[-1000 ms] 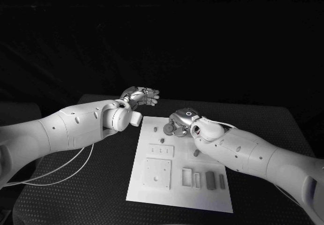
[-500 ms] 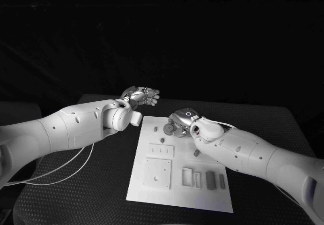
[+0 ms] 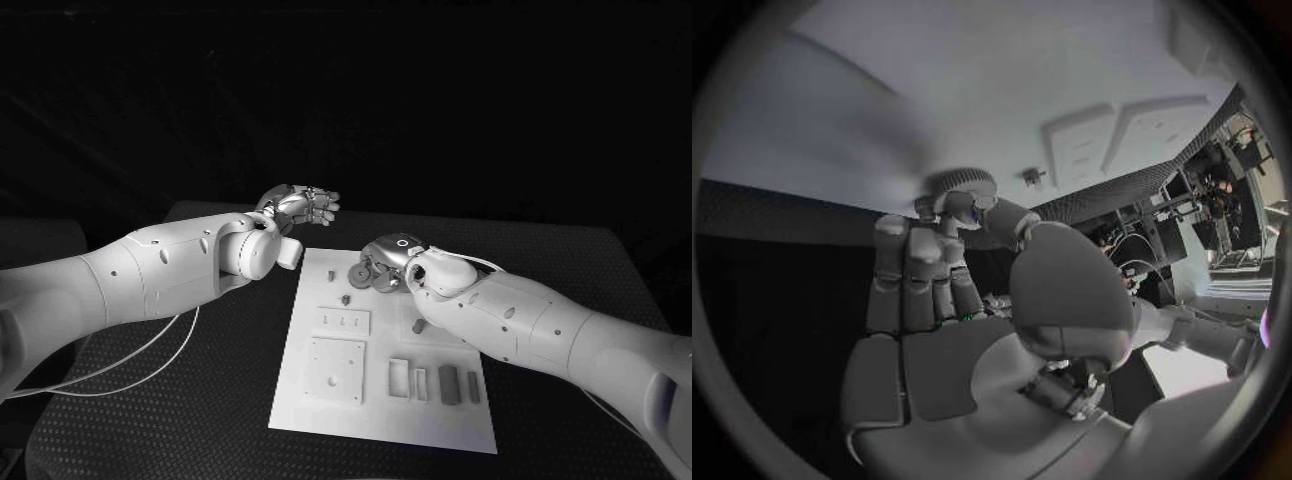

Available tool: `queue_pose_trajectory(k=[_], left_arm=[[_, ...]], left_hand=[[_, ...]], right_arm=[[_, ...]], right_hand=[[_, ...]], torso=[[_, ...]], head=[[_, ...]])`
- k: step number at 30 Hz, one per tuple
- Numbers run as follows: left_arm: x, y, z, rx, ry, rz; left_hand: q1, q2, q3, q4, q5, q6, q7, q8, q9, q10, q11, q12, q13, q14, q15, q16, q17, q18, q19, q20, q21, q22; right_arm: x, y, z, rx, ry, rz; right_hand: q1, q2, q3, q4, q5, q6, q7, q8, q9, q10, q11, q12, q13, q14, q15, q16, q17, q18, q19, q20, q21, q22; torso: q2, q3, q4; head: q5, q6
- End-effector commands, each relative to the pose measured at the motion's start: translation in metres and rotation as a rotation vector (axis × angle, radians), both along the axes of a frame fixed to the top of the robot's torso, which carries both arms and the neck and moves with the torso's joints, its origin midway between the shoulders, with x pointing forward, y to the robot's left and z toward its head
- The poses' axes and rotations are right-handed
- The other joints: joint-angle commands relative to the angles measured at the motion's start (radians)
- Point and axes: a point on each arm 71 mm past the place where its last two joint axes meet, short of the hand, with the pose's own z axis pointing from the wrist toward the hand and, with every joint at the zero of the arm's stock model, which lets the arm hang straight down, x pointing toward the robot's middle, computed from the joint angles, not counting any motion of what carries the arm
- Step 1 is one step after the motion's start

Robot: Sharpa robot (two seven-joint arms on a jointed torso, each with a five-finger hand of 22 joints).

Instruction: Assemble the parts on the task board

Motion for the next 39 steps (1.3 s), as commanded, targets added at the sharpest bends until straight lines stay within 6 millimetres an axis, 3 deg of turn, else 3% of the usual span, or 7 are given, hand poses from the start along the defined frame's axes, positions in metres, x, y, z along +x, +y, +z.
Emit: queue_pose_trajectory(k=[1, 24, 32, 34, 35, 39], left_arm=[[0.0, -0.001, 0.002, 0.0, -0.01, -0.006], [0.001, 0.001, 0.002, 0.001, -0.01, -0.002], [0.001, 0.005, 0.002, 0.003, -0.012, 0.004], [0.001, 0.007, 0.002, 0.004, -0.014, 0.01], [0.001, 0.008, 0.002, 0.005, -0.014, 0.012], [0.001, 0.013, 0.002, 0.013, -0.018, 0.026]], left_hand=[[-0.006, -0.003, 0.0, -0.006, -0.003, -0.006, 0.0, -0.002, 0.001, -0.004, 0.003, -0.005, 0.002, -0.003, 0.002, -0.006, 0.001, 0.019, -0.007, 0.0, 0.006, 0.019], [-0.006, -0.003, 0.0, -0.006, -0.003, -0.007, 0.001, -0.002, 0.0, -0.004, 0.004, -0.006, 0.002, -0.003, 0.002, -0.006, 0.002, 0.019, -0.007, 0.0, 0.007, 0.018], [-0.006, -0.003, 0.001, -0.006, -0.003, -0.008, 0.001, -0.002, 0.0, -0.004, 0.004, -0.006, 0.002, -0.003, 0.002, -0.007, 0.002, 0.019, -0.007, 0.0, 0.007, 0.018], [-0.006, -0.003, 0.001, -0.006, -0.003, -0.008, 0.001, -0.002, 0.0, -0.004, 0.004, -0.006, 0.002, -0.003, 0.002, -0.007, 0.002, 0.019, -0.007, 0.0, 0.007, 0.018], [-0.006, -0.003, 0.001, -0.006, -0.003, -0.008, 0.001, -0.002, 0.0, -0.004, 0.004, -0.006, 0.002, -0.003, 0.002, -0.007, 0.002, 0.019, -0.007, 0.0, 0.007, 0.018], [-0.005, -0.003, 0.001, -0.007, -0.003, -0.007, 0.0, -0.002, 0.0, -0.004, 0.004, -0.006, 0.002, -0.003, 0.002, -0.007, 0.002, 0.019, -0.007, 0.0, 0.007, 0.018]], right_arm=[[-0.001, -0.005, -0.011, -0.045, 0.076, -0.023], [0.001, -0.016, -0.01, -0.035, 0.041, -0.051], [-0.001, -0.021, 0.007, 0.095, -0.027, -0.029], [0.001, -0.024, 0.016, 0.147, -0.041, -0.021], [0.002, -0.026, 0.022, 0.18, -0.052, -0.016], [0.004, -0.039, 0.044, 0.245, -0.082, -0.016]], right_hand=[[-0.011, 0.007, 0.017, 0.0, 0.013, -0.006, 0.0, 0.005, -0.001, -0.002, -0.005, 0.003, 0.002, 0.002, -0.002, -0.004, 0.002, 0.016, -0.001, 0.006, 0.007, 0.001], [-0.03, 0.013, 0.059, -0.003, 0.008, -0.004, 0.008, 0.015, 0.003, 0.001, 0.001, 0.009, 0.006, 0.008, 0.003, -0.002, 0.005, 0.016, 0.004, 0.002, 0.017, -0.002], [-0.031, 0.008, 0.063, -0.005, -0.007, -0.004, 0.009, 0.017, 0.004, 0.003, 0.002, 0.009, 0.005, 0.011, 0.003, -0.002, 0.005, 0.016, 0.008, -0.001, 0.02, -0.004], [-0.029, 0.003, 0.063, -0.007, -0.045, -0.007, 0.008, 0.018, 0.004, 0.004, 0.001, 0.006, 0.003, 0.013, 0.003, -0.003, 0.005, 0.016, 0.013, -0.004, 0.021, -0.007], [-0.025, 0.001, 0.057, -0.01, -0.12, -0.003, 0.01, 0.022, 0.007, 0.005, 0.003, 0.005, 0.001, 0.013, 0.005, -0.004, 0.005, 0.016, 0.014, -0.007, 0.021, -0.009], [-0.03, -0.014, 0.019, -0.018, -0.271, 0.0, 0.021, 0.028, 0.009, 0.003, 0.013, 0.002, -0.001, 0.011, 0.013, -0.009, 0.005, 0.016, 0.012, -0.008, 0.02, -0.015]], torso=[[0.0, 0.0006, 0.0002], [0.0, 0.0004, -0.0001], [0.0, 0.0006, -0.002], [0.0, 0.0, -0.0024], [0.0, -0.0002, -0.0029], [-0.002, 0.0014, -0.0052]], head=[[0.0, 0.0], [-0.003, 0.0], [-0.007, 0.006], [-0.011, 0.01], [-0.012, 0.013], [-0.014, 0.019]])
